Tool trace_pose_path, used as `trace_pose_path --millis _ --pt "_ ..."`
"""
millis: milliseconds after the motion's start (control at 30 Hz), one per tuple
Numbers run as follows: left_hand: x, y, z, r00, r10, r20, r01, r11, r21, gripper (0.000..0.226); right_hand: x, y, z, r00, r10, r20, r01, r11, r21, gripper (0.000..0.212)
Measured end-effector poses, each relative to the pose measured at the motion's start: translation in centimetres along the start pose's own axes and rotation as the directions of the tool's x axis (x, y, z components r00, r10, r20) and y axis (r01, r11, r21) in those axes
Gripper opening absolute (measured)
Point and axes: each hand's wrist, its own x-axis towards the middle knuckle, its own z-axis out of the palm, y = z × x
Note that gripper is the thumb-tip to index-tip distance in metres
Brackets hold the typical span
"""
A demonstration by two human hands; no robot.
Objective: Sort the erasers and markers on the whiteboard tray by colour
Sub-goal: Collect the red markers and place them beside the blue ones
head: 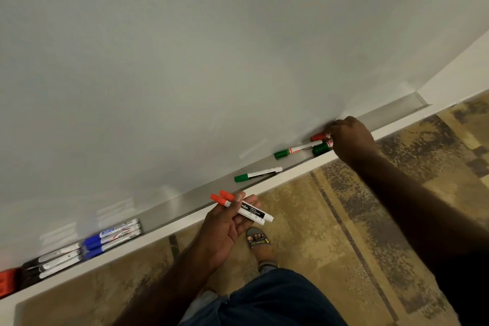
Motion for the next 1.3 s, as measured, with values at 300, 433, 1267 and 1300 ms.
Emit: trace_pose_path --millis 300,433,1267,1300 --pt "-0.6 -0.2 0.7 1.0 0.007 -0.015 -0.007 1.0 -0.011 0.034 0.3 0.5 0.4 0.998 -0.063 0.011 0.063 0.994 -0.084 0.014" --pt "-0.7 -0.6 1.0 1.0 0.001 -0.019 -0.001 1.0 -0.013 0.029 0.1 0.5 0.1 0.995 -0.093 0.028 0.096 0.989 -0.117 0.015" --pt "-2.8 -0.8 -1.1 0.996 0.075 -0.055 -0.084 0.981 -0.173 0.04 -9.5 -22.2 -3.0 0.911 -0.413 0.0 0.362 0.798 0.482 0.022" --pt "-3.0 -0.8 -1.7 0.995 0.084 -0.06 -0.094 0.977 -0.193 0.038 -9.5 -22.8 -3.0 0.898 -0.439 -0.006 0.388 0.787 0.48 0.022"
